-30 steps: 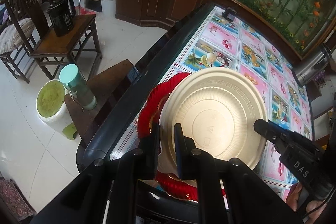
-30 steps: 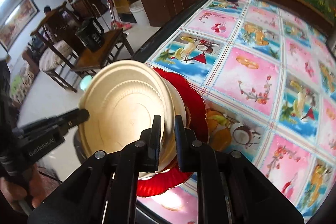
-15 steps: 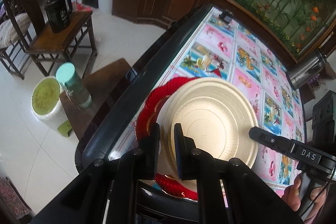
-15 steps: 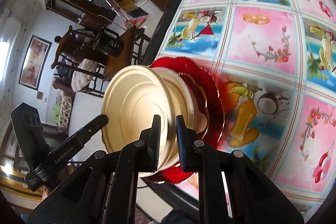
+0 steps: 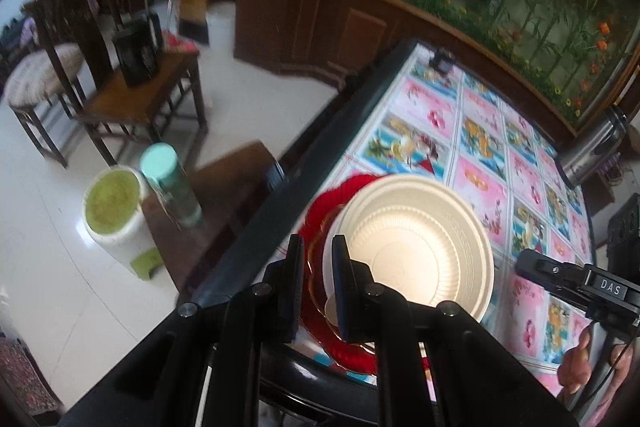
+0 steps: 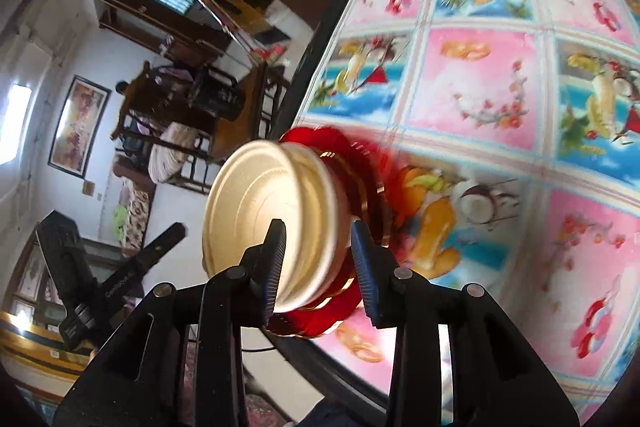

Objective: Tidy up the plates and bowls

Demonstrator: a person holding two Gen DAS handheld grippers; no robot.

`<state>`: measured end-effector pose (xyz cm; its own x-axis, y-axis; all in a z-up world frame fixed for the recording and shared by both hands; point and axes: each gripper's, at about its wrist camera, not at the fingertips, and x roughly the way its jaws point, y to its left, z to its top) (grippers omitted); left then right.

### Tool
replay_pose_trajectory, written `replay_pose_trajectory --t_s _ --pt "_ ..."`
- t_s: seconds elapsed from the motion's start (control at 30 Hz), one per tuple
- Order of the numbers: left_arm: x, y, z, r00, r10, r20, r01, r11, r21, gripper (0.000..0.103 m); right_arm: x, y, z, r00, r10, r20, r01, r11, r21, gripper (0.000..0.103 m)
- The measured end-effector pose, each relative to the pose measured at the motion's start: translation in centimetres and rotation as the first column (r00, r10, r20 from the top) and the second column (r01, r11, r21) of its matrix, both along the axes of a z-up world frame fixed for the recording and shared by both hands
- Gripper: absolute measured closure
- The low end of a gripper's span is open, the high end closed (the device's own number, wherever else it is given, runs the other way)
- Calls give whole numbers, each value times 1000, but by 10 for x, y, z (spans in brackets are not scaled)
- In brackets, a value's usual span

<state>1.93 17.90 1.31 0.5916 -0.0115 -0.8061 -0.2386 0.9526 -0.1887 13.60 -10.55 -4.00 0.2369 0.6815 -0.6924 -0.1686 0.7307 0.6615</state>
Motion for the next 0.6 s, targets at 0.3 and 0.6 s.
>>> replay_pose_trajectory --t_s 0.3,0.6 --pt "-59 -91 30 926 -42 375 -81 949 306 20 -52 -40 5 941 -58 333 74 997 -34 69" --pt "-81 -119 41 893 20 449 -189 923 336 0 -107 -43 31 843 -45 537 56 998 -4 69"
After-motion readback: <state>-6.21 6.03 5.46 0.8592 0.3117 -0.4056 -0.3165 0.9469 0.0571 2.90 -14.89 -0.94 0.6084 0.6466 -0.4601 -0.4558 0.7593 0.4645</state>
